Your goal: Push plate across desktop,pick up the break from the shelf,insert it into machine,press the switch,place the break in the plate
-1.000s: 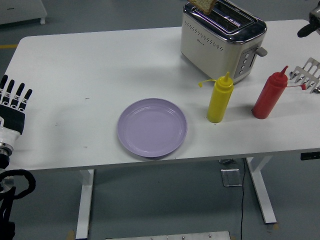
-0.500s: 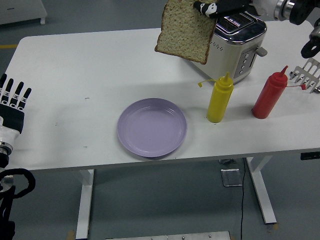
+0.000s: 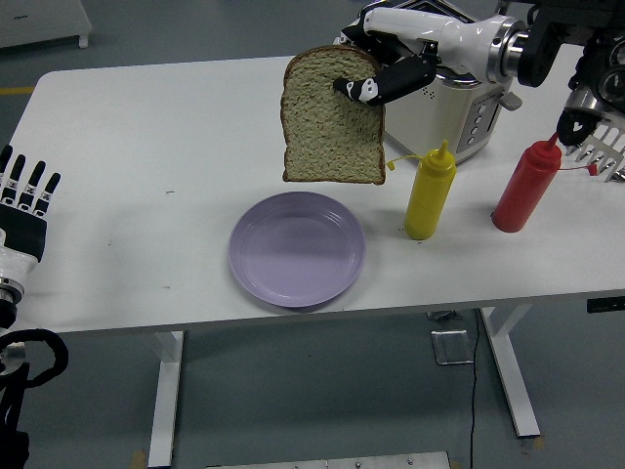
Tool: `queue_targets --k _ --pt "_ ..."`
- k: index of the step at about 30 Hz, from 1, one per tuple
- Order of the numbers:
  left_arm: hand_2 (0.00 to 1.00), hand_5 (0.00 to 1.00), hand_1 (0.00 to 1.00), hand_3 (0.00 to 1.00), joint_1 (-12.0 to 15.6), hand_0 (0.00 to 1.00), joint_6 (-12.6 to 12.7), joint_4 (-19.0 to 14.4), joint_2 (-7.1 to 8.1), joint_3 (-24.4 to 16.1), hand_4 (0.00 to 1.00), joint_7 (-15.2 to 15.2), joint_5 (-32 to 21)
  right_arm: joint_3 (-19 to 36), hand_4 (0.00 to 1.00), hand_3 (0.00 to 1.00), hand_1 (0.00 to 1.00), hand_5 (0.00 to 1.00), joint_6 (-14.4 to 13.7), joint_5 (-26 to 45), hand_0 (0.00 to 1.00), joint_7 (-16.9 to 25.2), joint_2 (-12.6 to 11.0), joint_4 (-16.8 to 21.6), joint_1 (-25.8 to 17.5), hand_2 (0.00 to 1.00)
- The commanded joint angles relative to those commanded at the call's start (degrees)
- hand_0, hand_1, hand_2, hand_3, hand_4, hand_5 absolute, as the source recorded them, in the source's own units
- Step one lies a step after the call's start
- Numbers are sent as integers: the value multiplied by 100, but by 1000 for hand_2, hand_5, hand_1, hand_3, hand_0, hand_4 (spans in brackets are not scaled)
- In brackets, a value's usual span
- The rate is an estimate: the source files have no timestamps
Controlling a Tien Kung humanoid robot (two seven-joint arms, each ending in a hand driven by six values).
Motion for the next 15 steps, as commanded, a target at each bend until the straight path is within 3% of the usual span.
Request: queue_targets --k 6,15 --pt "974 998 891 833 -6 849 -2 4 -3 4 644 2 3 -204 161 494 265 46 -53 -53 240 55 277 -31 94 377" --pt "974 998 890 833 -3 847 -6 15 -6 8 645 3 10 -1041 162 500 262 49 -178 -430 242 404 649 -56 369 377"
